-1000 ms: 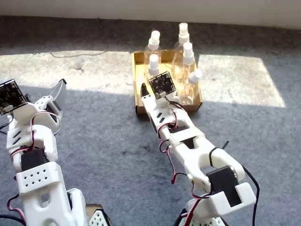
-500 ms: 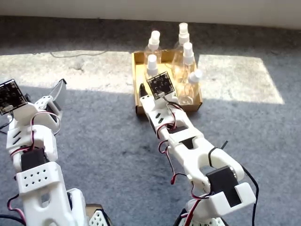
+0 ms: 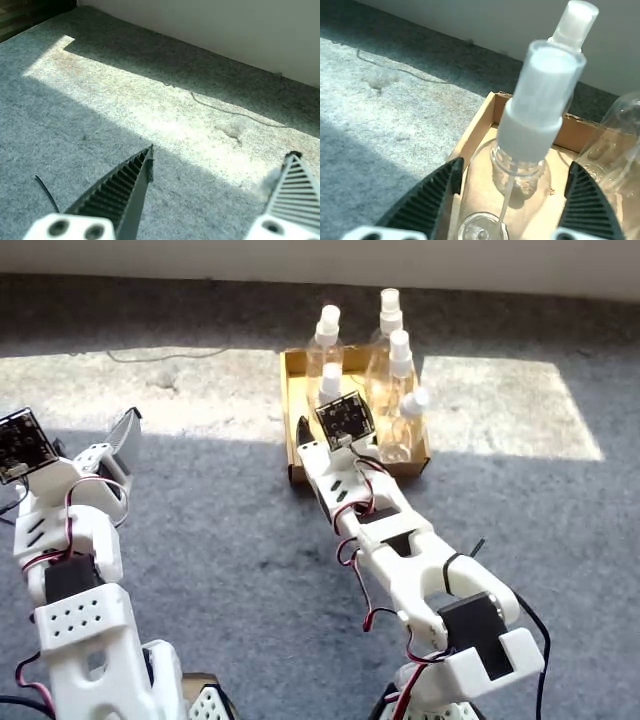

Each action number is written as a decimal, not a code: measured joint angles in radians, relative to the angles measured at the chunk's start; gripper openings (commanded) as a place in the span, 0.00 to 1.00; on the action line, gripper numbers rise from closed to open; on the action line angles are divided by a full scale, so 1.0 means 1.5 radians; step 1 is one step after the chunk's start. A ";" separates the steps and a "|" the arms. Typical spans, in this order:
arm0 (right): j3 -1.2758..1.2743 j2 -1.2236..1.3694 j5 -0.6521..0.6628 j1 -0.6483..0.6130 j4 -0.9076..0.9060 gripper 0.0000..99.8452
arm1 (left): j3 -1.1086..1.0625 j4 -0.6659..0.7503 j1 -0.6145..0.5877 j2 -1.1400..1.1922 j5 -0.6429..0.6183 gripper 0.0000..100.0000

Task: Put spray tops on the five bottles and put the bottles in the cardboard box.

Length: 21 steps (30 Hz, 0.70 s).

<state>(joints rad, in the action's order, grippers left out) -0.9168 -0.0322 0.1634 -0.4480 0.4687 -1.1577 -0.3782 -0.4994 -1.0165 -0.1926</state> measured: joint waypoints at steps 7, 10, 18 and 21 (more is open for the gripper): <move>0.000 -0.012 0.000 0.000 -0.002 0.27 | 0.000 0.000 0.000 0.000 0.000 0.35; 0.000 -0.063 0.000 0.000 -0.041 0.27 | 0.000 0.000 0.000 0.000 0.000 0.35; 0.062 -0.253 0.000 0.000 -0.198 0.26 | 0.000 0.000 0.015 0.000 0.000 0.35; 0.136 -0.309 0.000 0.000 -0.296 0.26 | 0.000 0.000 0.020 0.000 0.000 0.35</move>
<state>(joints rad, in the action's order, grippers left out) -0.7127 -0.4956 0.1634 -0.4480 0.0253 -1.1577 -0.3782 -0.4687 -1.0165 -0.1926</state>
